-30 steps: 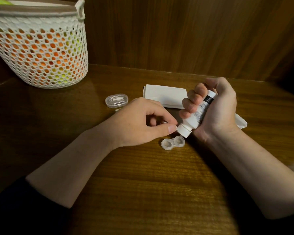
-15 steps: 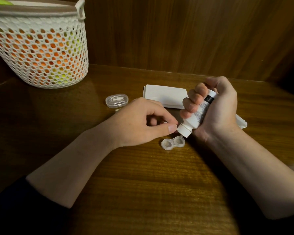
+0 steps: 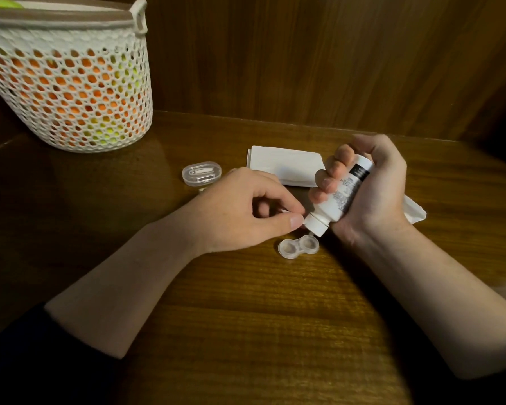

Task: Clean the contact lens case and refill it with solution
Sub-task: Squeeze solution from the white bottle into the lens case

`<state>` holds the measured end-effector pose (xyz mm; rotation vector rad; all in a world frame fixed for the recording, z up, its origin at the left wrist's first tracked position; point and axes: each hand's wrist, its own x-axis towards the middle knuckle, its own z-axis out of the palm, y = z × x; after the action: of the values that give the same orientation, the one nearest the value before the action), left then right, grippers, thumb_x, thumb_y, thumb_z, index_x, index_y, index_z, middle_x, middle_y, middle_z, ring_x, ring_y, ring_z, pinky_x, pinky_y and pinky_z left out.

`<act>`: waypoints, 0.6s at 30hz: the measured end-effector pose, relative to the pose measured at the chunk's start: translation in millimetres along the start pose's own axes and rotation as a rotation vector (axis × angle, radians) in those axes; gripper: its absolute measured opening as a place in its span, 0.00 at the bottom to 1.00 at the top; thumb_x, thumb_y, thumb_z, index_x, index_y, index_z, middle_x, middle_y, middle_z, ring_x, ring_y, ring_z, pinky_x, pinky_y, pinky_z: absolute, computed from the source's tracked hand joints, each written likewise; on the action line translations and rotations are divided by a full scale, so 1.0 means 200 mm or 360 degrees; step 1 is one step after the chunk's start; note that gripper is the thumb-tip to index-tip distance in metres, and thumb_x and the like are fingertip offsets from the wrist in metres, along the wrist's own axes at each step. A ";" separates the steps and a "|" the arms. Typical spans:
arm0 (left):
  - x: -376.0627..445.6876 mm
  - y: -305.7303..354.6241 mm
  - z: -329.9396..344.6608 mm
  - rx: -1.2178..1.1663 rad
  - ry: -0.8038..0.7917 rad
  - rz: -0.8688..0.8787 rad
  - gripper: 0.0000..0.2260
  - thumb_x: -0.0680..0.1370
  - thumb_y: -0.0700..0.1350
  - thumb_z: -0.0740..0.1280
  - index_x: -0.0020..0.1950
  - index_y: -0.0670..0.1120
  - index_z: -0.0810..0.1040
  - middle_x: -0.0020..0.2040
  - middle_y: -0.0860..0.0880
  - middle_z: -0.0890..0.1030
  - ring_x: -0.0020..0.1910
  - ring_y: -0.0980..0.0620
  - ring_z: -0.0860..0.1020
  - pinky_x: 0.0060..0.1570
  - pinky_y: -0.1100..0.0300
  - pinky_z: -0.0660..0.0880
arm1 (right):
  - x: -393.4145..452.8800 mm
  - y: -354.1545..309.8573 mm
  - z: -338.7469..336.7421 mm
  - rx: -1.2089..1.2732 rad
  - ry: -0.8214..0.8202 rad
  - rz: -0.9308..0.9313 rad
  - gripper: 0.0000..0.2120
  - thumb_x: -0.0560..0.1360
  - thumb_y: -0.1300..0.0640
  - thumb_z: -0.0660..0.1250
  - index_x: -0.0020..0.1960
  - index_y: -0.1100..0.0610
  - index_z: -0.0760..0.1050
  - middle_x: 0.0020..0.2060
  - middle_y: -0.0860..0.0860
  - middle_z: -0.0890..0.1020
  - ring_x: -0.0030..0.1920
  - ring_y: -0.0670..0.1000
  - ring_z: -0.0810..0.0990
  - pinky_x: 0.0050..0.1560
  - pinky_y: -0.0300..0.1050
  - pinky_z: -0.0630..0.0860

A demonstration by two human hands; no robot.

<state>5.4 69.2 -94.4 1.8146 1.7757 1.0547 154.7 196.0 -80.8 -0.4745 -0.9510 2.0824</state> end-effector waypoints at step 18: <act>-0.02 0.02 -0.06 -0.0070 -0.0077 -0.0038 0.03 0.77 0.42 0.76 0.46 0.50 0.89 0.41 0.56 0.85 0.36 0.60 0.77 0.35 0.69 0.72 | -0.03 0.06 0.06 0.0094 -0.0137 0.0012 0.19 0.80 0.53 0.58 0.31 0.53 0.67 0.24 0.49 0.70 0.22 0.49 0.68 0.26 0.39 0.68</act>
<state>-1.2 61.8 -84.4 1.7734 1.7284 1.0243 144.6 181.4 -83.3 -0.3609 -0.9356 2.1462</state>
